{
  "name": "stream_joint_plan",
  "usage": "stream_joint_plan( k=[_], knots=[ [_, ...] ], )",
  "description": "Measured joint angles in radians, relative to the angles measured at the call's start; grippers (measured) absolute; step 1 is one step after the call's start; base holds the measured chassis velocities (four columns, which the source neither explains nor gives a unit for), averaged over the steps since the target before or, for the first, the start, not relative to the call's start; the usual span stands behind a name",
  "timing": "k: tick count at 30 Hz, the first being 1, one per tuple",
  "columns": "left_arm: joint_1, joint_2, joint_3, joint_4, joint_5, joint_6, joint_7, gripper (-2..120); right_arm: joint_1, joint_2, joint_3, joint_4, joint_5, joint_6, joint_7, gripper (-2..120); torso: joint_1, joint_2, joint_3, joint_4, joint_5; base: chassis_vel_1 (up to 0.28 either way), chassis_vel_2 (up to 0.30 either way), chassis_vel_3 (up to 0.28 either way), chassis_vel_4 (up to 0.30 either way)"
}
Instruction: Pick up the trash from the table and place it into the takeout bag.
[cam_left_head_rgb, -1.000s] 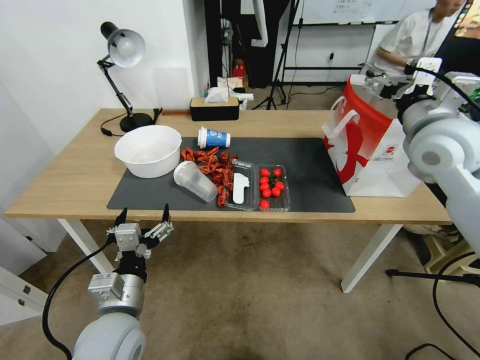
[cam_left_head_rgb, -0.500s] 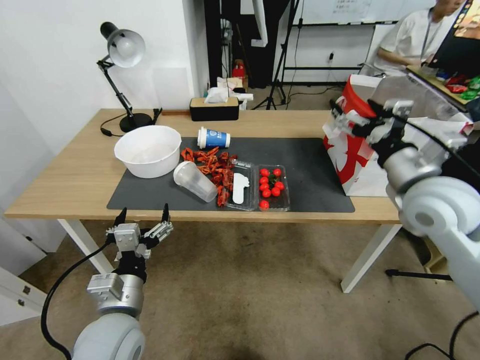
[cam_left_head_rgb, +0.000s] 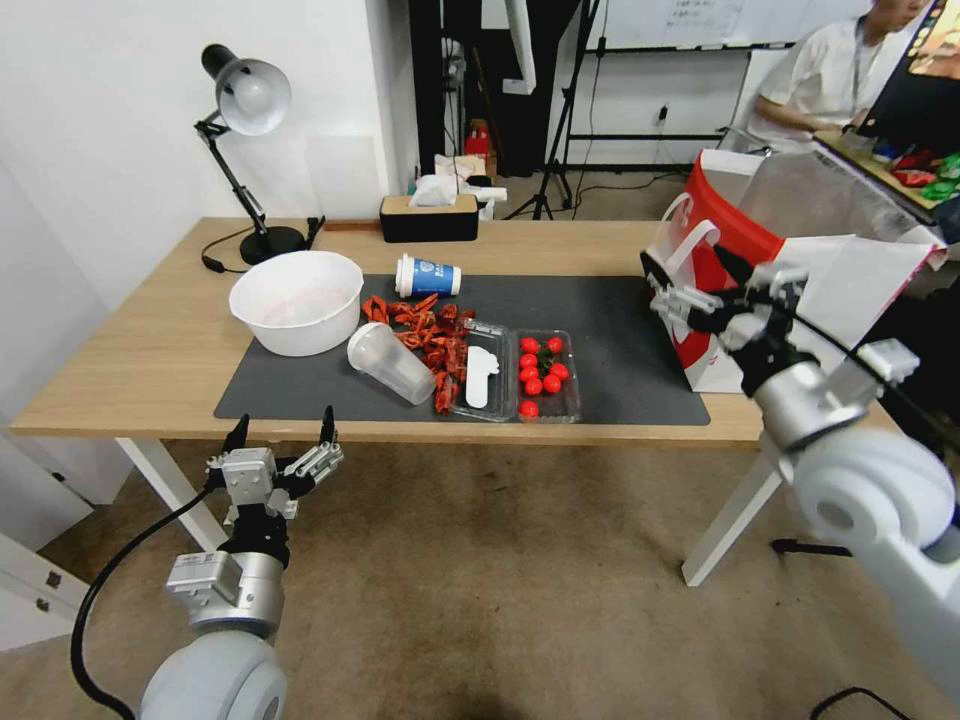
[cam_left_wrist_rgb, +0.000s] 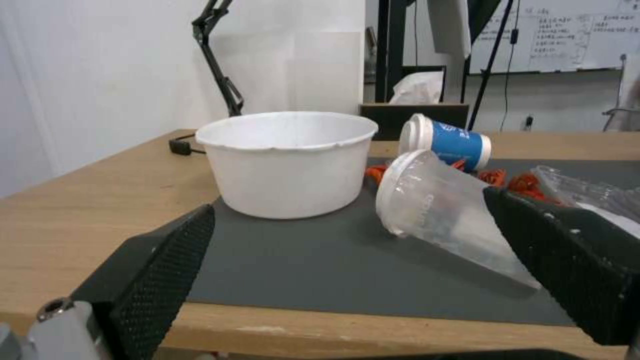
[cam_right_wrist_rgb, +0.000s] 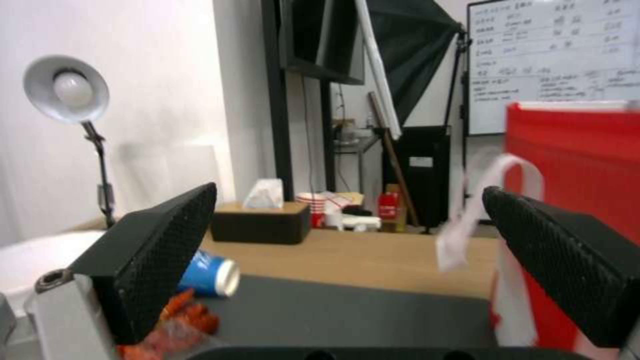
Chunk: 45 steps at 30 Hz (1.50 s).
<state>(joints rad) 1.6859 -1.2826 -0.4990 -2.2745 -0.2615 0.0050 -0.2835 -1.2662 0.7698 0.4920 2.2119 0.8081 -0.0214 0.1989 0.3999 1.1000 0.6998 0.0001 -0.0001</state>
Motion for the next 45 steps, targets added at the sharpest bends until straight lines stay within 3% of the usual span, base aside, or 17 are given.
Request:
stream_joint_plan(
  k=[11, 15, 18, 42, 45],
  knots=[
    [0.003, 0.001, 0.008, 0.007, 0.005, -0.008, 0.005, 100, -0.381, 0.184, 0.07, 0.024, -0.213, 0.218, -0.066, 100, 0.0, 0.0, 0.0, -0.0003, -0.0001, 0.0, 0.0, 0.0, 0.0],
    [0.002, 0.0, 0.01, 0.01, 0.005, -0.008, 0.006, 100, -0.422, 0.218, 0.06, 0.021, -0.259, 0.24, -0.066, 100, 0.0, 0.0, 0.0, 0.0, -0.0001, 0.0, 0.0, 0.0, 0.0],
    [0.003, -0.003, 0.015, 0.023, 0.007, -0.014, 0.008, 100, -0.476, 0.285, 0.038, -0.001, -0.316, 0.294, -0.065, 100, 0.0, 0.0, 0.0, -0.0002, 0.0002, 0.0, 0.0, 0.0, 0.0],
    [-0.034, 0.005, 0.031, 0.057, -0.045, 0.005, 0.004, 100, -0.475, 0.315, 0.007, -0.072, -0.338, 0.302, -0.034, 100, 0.0, 0.0, 0.0, 0.0, 0.0001, 0.0, 0.0, 0.0, 0.0],
    [-0.077, 0.018, 0.039, 0.058, -0.1, 0.036, -0.043, 100, -0.474, 0.316, 0.009, -0.078, -0.337, 0.302, -0.03, 100, 0.0, 0.0, 0.0, -0.0001, 0.0001, 0.0, 0.0, 0.0, 0.0]
  ],
)
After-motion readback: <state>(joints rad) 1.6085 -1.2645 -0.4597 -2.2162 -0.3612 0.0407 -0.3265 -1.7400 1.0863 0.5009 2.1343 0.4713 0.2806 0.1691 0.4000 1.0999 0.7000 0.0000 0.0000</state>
